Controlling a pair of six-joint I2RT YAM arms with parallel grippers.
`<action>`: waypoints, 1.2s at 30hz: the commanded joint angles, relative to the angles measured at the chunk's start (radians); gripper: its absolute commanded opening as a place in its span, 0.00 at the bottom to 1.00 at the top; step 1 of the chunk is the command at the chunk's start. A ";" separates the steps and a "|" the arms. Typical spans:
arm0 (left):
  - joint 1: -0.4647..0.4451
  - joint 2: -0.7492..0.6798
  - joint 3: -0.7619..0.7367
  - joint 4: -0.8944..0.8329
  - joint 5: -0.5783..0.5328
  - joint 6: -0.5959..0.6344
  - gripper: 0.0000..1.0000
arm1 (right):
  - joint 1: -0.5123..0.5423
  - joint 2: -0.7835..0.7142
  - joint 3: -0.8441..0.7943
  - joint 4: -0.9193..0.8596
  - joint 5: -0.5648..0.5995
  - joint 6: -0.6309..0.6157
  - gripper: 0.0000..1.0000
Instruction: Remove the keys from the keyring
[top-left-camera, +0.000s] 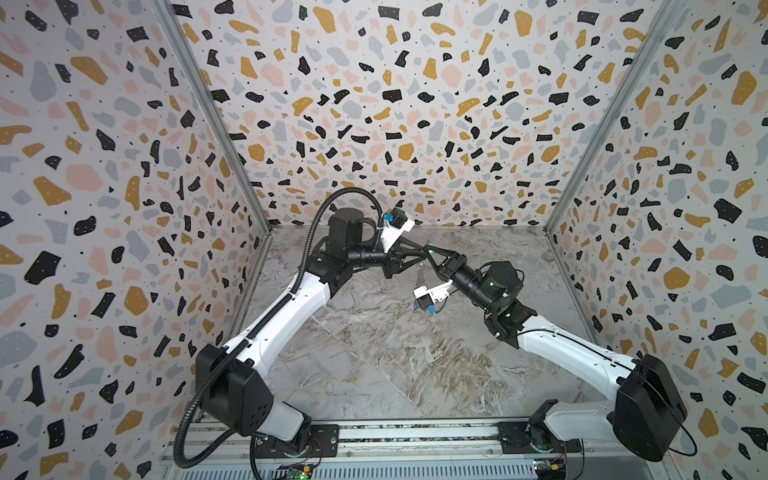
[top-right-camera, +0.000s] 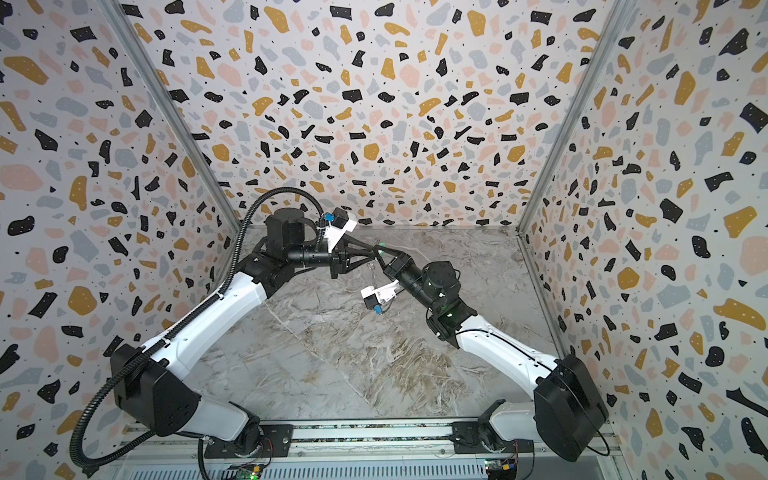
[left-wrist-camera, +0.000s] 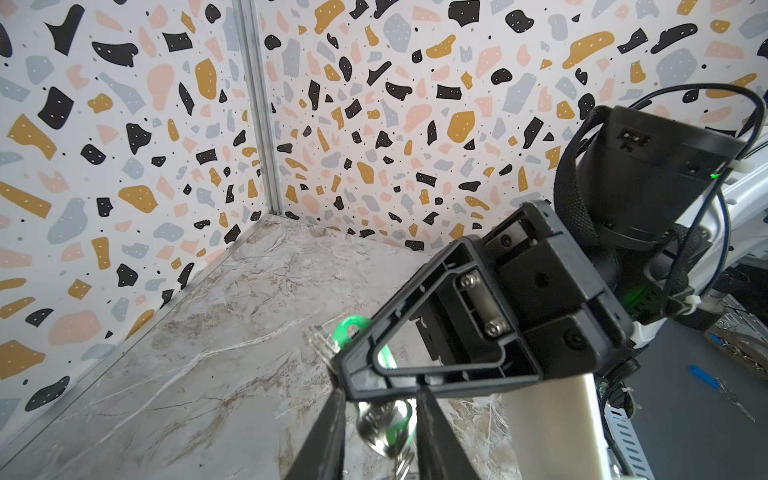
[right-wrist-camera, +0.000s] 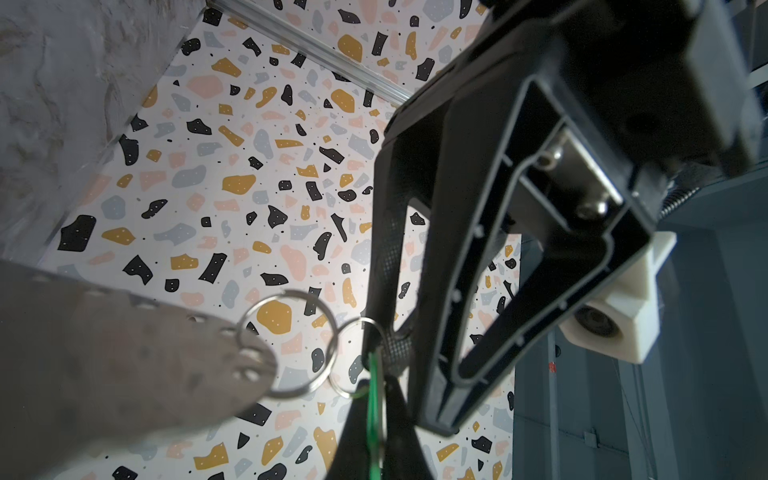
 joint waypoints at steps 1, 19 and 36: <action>-0.004 0.008 0.045 -0.006 0.048 -0.014 0.30 | 0.005 -0.007 0.010 0.055 0.017 -0.009 0.00; 0.021 0.020 0.066 0.038 0.079 -0.090 0.39 | 0.005 -0.015 -0.008 0.115 0.054 -0.034 0.00; 0.023 0.080 0.134 -0.052 0.127 -0.109 0.35 | 0.005 -0.013 -0.015 0.171 0.079 -0.041 0.00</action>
